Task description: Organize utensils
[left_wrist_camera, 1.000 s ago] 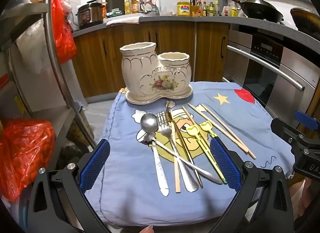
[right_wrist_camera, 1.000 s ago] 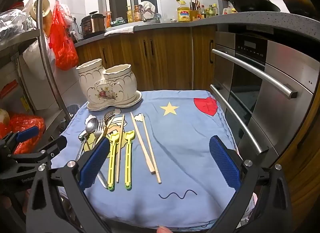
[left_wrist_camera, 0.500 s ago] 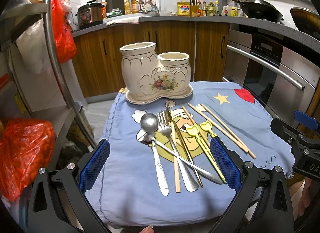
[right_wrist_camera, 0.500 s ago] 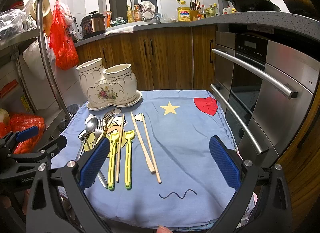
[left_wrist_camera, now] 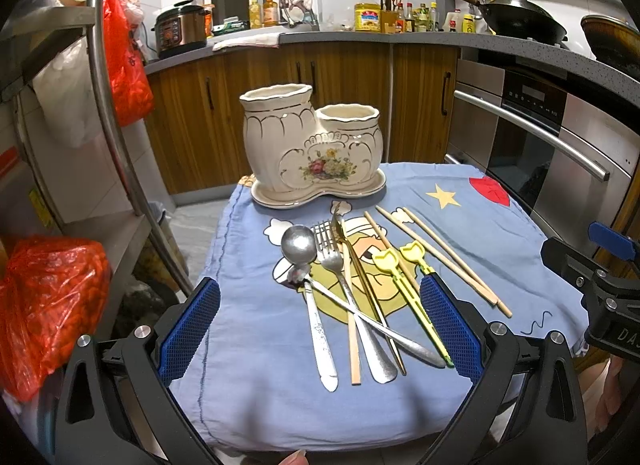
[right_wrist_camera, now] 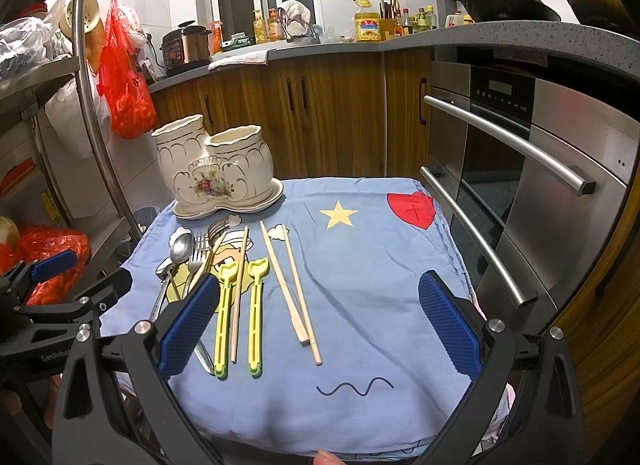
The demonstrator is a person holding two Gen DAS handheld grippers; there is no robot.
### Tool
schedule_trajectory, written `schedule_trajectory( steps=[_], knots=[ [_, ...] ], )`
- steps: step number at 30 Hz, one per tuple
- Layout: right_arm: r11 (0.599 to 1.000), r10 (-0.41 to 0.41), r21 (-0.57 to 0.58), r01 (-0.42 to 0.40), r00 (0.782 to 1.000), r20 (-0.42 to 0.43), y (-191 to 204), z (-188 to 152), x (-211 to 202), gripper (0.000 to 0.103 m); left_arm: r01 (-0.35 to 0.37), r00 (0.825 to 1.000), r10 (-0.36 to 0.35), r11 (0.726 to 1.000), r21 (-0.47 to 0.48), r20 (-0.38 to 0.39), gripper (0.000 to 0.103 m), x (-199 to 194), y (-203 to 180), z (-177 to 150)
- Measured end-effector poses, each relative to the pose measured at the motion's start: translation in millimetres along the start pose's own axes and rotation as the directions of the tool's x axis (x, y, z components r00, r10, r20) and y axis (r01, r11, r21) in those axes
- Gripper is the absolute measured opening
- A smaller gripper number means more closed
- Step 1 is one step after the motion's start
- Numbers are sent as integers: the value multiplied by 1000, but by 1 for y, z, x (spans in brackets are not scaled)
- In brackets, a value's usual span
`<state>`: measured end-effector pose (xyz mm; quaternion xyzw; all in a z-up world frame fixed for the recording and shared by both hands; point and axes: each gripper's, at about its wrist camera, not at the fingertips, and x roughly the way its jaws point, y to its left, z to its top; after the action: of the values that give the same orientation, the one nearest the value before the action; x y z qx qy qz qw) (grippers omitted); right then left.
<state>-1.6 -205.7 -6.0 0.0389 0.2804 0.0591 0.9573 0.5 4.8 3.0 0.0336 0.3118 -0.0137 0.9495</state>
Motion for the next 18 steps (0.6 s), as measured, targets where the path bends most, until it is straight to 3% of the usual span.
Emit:
schedule_trajectory(
  steps=[18],
  knots=[
    [1000,5,-1,-5,1000,-6,0,-4,2,98,-1,1000,1,1000,-3,1,99,1,-1,-2]
  ],
)
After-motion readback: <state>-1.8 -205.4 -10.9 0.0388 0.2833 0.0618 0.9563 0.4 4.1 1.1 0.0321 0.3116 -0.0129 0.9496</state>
